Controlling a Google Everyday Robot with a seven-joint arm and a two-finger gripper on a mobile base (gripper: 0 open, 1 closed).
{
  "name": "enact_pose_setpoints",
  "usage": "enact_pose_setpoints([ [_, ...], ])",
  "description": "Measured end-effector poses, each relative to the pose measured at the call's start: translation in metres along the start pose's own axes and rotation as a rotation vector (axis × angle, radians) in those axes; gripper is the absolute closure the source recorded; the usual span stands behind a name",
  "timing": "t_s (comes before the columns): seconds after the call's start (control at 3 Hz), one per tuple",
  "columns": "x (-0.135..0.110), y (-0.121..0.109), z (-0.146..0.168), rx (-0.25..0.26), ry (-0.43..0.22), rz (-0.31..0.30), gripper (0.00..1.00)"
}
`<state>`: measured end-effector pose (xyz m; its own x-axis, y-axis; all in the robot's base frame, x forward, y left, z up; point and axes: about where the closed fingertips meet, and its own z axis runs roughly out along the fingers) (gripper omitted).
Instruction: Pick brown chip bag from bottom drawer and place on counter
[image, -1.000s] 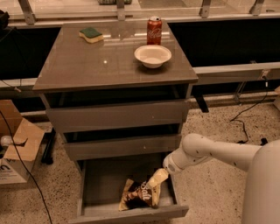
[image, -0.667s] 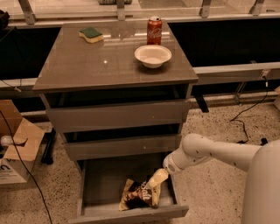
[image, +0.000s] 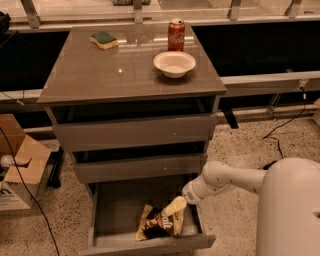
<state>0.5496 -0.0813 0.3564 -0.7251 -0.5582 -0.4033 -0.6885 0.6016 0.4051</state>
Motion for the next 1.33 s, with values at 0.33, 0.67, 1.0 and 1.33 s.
enact_pose_setpoints([
  [0.33, 0.014, -0.018, 0.032, -0.003, -0.010, 0.073, 0.00],
  [0.67, 0.034, -0.039, 0.064, -0.017, -0.006, 0.158, 0.00],
  [1.0, 0.052, -0.056, 0.096, -0.048, 0.004, 0.236, 0.00],
  [1.33, 0.064, -0.066, 0.123, -0.092, 0.021, 0.304, 0.19],
])
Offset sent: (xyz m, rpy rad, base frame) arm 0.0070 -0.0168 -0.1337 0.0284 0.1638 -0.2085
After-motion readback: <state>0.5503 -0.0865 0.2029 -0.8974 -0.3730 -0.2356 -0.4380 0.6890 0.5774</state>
